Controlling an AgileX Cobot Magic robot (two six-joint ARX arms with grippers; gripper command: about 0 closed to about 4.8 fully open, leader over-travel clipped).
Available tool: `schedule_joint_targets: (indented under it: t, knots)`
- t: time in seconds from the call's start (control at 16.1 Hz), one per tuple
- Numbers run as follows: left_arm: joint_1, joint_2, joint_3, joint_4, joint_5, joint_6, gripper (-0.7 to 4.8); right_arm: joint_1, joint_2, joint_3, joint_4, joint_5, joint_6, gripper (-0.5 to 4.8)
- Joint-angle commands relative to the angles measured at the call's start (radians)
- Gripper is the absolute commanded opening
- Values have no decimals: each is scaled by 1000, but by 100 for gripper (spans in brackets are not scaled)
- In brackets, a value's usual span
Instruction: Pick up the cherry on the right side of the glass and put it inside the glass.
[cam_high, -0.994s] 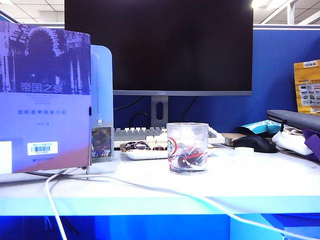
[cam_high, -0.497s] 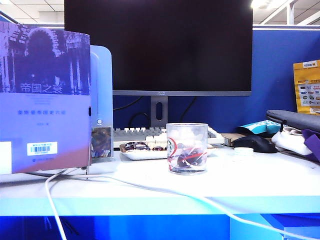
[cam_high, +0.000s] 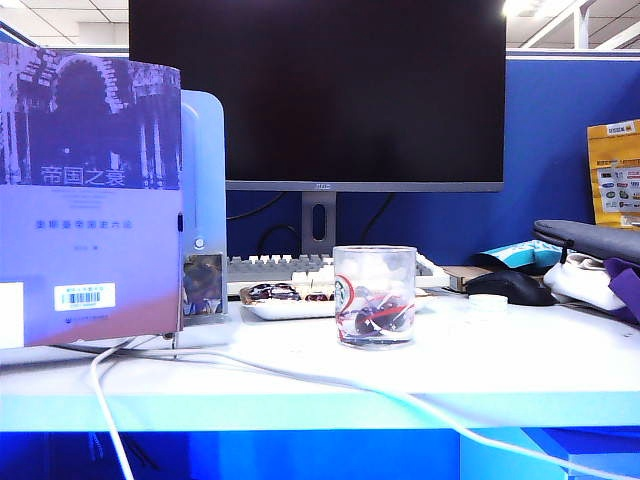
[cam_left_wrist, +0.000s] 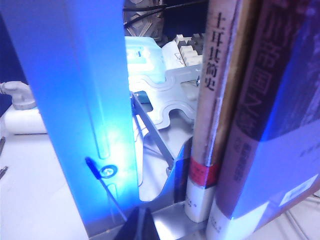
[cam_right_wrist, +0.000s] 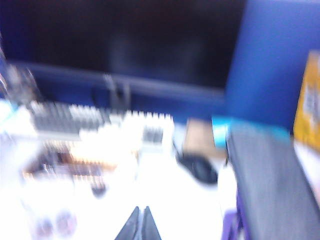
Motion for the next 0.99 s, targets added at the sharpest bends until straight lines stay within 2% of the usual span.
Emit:
schedule_joint_targets:
  t: [0.06, 0.44, 0.68, 0.87, 0.99]
  knots:
    - [1, -3, -1, -12, 4, 5, -5, -39, -116, -122, 19, -25, 6, -5]
    - [1, -3, 0, -12, 3, 5, -5, -59, -143, -261, 19, -26, 34, -5]
    - [1, -3, -1, -12, 3, 5, -5, -161, -144, -315, -12, -26, 110, -5]
    - [1, -3, -1, -12, 4, 5, -5, -168, -143, -358, -93, -27, 160, -5]
    - [1, -3, -1, -12, 3, 5, -5, -168, -141, -358, -89, -29, 161, -5]
